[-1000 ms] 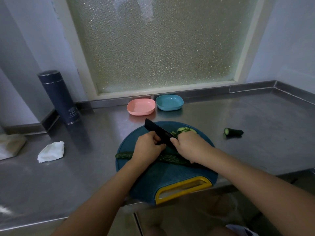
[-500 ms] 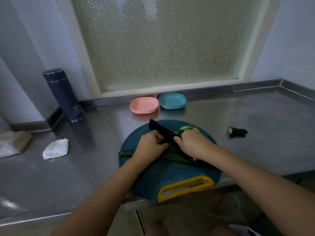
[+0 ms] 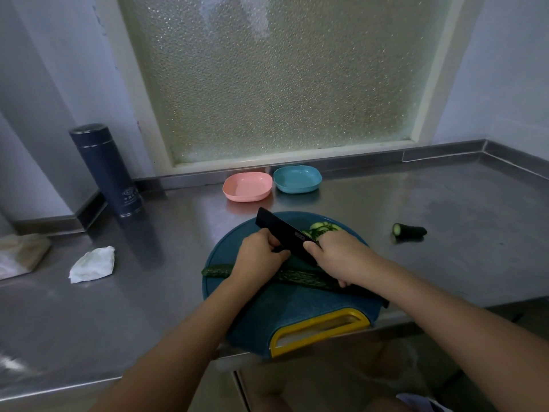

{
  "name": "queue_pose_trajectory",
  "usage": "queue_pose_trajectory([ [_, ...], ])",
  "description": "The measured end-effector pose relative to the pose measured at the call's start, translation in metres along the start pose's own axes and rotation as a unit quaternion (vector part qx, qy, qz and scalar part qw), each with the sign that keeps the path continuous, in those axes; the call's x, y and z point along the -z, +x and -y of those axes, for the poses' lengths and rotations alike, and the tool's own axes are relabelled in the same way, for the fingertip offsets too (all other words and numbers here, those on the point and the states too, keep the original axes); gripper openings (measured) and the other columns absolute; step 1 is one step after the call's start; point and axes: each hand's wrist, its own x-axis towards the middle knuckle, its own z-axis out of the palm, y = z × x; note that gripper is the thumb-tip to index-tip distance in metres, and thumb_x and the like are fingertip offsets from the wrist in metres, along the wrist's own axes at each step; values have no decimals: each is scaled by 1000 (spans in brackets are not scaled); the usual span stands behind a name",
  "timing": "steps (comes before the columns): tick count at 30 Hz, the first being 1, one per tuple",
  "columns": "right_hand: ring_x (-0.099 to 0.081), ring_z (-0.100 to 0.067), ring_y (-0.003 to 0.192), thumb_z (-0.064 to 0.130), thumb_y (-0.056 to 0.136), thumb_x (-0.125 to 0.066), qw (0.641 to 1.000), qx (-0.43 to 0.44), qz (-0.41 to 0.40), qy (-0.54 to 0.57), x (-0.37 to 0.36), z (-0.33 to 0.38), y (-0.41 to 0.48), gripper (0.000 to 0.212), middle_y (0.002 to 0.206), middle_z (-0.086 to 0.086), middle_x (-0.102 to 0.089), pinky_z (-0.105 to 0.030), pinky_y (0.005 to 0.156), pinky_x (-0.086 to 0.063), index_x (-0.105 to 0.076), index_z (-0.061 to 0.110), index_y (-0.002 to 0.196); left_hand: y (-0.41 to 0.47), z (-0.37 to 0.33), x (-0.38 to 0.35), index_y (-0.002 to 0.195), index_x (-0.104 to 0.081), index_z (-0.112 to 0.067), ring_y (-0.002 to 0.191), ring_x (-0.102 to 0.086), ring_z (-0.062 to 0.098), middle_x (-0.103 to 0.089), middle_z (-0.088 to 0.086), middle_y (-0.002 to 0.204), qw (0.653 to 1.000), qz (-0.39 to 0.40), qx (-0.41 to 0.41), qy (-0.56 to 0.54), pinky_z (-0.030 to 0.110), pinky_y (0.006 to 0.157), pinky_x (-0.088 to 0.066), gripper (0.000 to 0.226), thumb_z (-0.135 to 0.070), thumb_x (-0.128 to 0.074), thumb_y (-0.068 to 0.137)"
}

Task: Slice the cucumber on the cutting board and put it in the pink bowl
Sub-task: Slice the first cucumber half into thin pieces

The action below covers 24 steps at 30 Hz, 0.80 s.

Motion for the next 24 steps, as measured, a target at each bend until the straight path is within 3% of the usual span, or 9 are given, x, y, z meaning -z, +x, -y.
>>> queue_pose_trajectory([
  [4,-55,-19,39,41,102,-28,1000,11,-4,-1,-3,1,1,52,48,-7,-54,-28,48,-50,-59,5,79,1,0,0,93,-57,-14,84,-57,14,-61,0,90,1000,11,-3,16,27,69,-47,23,-23,-70,78],
  [10,-53,-19,39,40,102,-28,1000,1,-12,-6,-8,8,8,50,52,-8,-52,-33,55,-56,-55,7,75,1,-3,-1,95,-56,-10,84,-57,16,-61,2,91,999,8,-7,32,29,69,-49,29,-23,-72,75],
  [17,-54,-22,47,37,102,-31,1000,-14,-3,-15,-10,21,21,44,63,-10,-53,-34,57,-52,-44,12,67,-1,-7,7,100,-56,-10,83,-53,12,-59,0,95,998,37,-1,43,21,63,-41,35,-31,-71,76],
  [20,-54,-21,46,37,102,-30,1000,-14,-6,-22,-10,21,20,45,61,-9,-53,-34,57,-53,-44,12,67,-1,-4,15,110,-57,-16,92,-55,13,-58,0,105,993,87,-15,77,23,73,-45,40,-31,-71,76],
  [24,-57,-22,43,38,102,-30,1000,-23,7,-17,-9,18,23,47,56,-11,-55,-32,55,-52,-46,9,68,-3,-2,19,116,-59,-17,88,-54,9,-57,-5,95,993,84,-21,78,21,73,-41,38,-25,-69,80],
])
